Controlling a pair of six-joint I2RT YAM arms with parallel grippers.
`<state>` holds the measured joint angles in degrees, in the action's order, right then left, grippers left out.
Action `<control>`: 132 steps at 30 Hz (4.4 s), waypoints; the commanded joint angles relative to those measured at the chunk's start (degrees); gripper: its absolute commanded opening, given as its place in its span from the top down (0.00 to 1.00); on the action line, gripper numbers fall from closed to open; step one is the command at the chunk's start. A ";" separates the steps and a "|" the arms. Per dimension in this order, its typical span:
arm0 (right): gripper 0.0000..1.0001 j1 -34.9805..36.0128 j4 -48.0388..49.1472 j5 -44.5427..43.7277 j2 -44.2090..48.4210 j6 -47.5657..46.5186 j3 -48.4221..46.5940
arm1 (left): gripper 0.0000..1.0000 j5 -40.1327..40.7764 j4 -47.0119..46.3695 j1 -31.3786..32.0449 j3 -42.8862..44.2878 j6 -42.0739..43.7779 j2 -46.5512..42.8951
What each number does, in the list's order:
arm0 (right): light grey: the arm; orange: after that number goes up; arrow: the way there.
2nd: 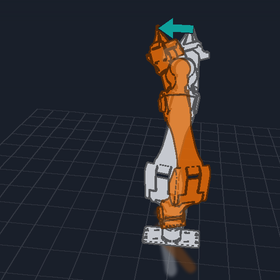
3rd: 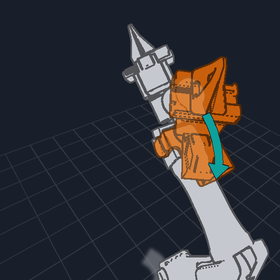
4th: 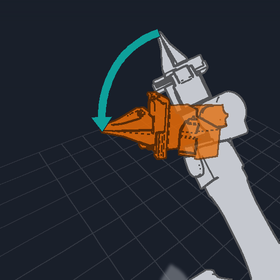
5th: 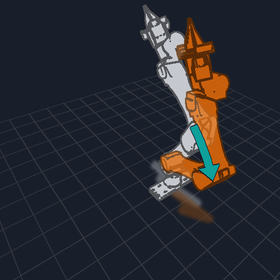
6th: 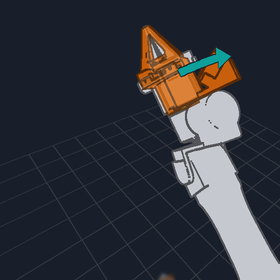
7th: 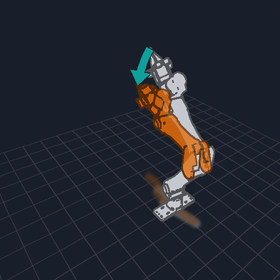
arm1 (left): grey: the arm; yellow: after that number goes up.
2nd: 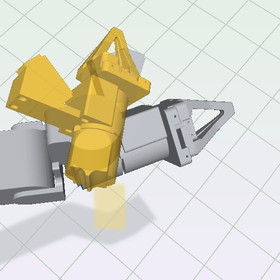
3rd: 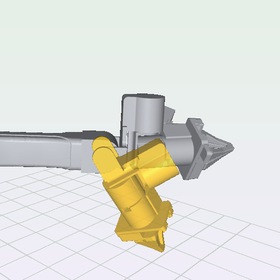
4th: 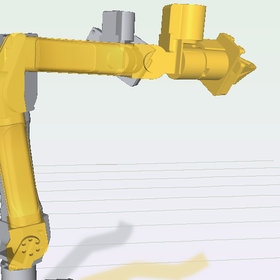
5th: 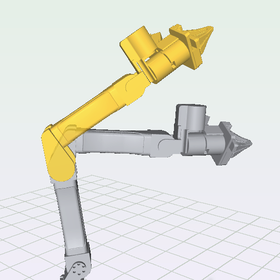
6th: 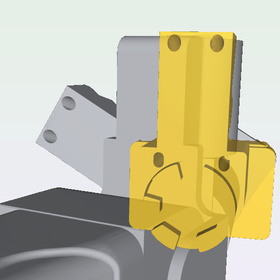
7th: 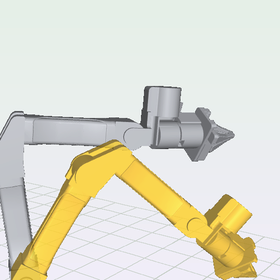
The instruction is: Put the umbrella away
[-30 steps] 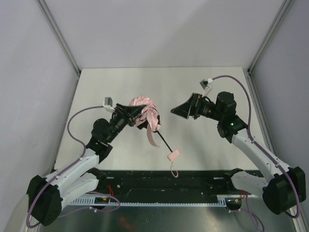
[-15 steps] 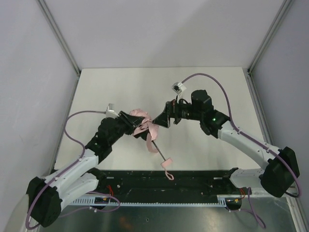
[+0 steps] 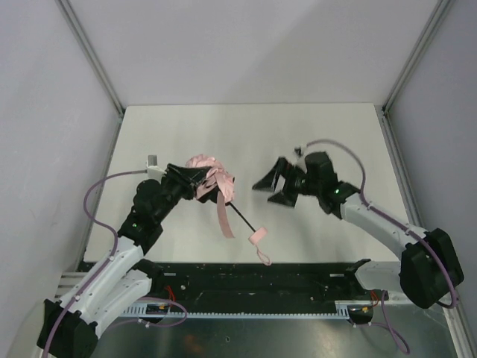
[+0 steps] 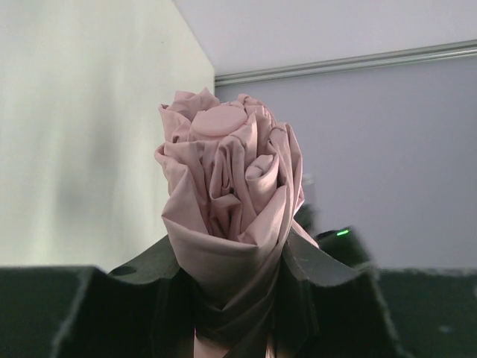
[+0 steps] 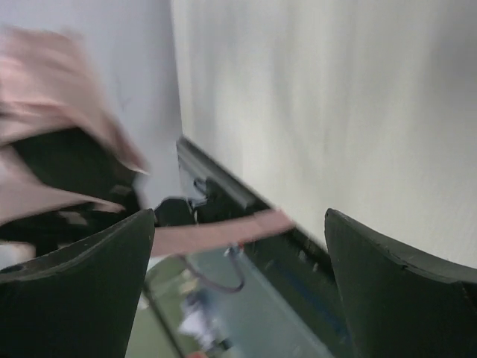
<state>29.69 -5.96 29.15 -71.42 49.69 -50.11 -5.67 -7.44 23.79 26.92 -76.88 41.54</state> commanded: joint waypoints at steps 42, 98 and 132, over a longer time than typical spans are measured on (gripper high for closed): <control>1.00 20.03 44.85 -9.85 -24.59 52.68 2.57 | 1.00 -13.57 -22.47 2.61 3.89 -19.01 8.71; 0.02 14.58 -9.29 -30.02 -22.67 -45.65 -14.97 | 1.00 2.16 -14.54 6.27 -10.23 -6.61 52.90; 0.98 30.65 26.47 -48.61 -40.51 -56.00 -0.53 | 0.53 5.01 1.07 5.59 -4.98 -6.84 44.66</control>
<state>62.89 23.22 -21.82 -108.64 -11.44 -54.08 -0.30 -20.25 29.71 24.93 -85.45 86.08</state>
